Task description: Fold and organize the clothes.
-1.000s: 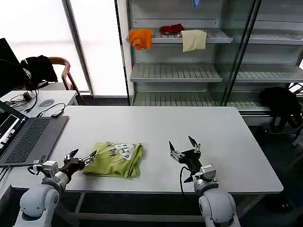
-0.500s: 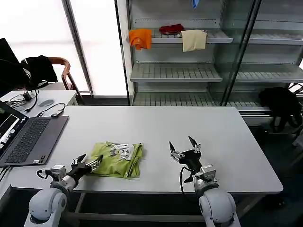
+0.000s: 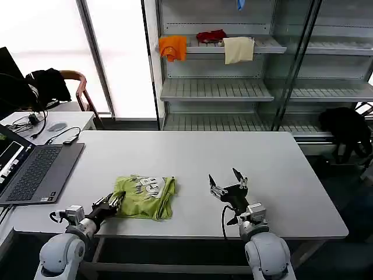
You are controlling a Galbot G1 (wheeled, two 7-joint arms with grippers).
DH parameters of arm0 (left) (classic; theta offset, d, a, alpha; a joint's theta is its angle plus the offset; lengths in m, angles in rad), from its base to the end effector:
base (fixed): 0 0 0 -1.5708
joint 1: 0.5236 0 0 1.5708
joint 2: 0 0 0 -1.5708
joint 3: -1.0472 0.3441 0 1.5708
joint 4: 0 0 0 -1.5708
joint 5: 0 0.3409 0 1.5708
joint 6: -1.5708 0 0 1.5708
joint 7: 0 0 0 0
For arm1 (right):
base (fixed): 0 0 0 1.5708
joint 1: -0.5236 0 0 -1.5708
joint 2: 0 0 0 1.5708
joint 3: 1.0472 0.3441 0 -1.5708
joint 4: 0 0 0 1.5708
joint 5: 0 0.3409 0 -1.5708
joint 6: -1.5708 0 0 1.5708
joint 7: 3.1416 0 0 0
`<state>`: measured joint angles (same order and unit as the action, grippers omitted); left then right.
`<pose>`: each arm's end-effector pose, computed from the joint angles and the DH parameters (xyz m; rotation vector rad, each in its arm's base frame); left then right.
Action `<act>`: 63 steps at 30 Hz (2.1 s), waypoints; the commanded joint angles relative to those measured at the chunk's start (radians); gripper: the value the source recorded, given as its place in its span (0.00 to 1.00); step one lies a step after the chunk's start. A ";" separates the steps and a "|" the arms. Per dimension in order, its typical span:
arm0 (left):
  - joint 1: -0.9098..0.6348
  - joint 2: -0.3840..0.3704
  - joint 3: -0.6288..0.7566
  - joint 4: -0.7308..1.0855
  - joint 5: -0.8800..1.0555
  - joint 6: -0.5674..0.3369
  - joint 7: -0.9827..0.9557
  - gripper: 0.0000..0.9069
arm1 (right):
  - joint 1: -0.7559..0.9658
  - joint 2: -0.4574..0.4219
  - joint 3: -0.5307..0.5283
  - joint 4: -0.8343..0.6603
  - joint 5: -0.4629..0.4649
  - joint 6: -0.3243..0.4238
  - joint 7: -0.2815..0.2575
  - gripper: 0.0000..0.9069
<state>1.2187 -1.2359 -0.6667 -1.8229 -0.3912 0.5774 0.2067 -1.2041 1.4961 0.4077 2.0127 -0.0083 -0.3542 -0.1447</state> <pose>0.2828 0.1296 -0.2816 -0.2287 -2.6733 0.1280 0.2710 0.0207 -0.2458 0.4066 -3.0355 0.0955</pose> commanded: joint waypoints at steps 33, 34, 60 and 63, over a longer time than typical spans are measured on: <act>-0.097 0.387 -0.256 -0.135 0.482 -0.146 0.196 0.02 | -0.037 -0.009 0.033 -0.038 0.037 0.066 -0.008 1.00; -0.078 0.361 -0.233 -0.165 0.499 -0.146 0.193 0.02 | -0.042 -0.010 0.038 -0.040 0.040 0.068 -0.008 1.00; -0.245 -0.171 0.498 0.010 0.643 -0.131 -0.071 0.02 | -0.115 -0.059 0.132 -0.015 0.080 0.090 -0.007 1.00; -0.324 -0.179 0.548 0.084 0.559 -0.137 -0.151 0.02 | -0.105 -0.054 0.128 -0.005 0.072 0.075 -0.007 1.00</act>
<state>1.0822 -1.3320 -0.3353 -1.9190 0.3148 0.4509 0.2236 -1.3133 1.4422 0.5273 1.9756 0.0681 -0.2567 -0.1522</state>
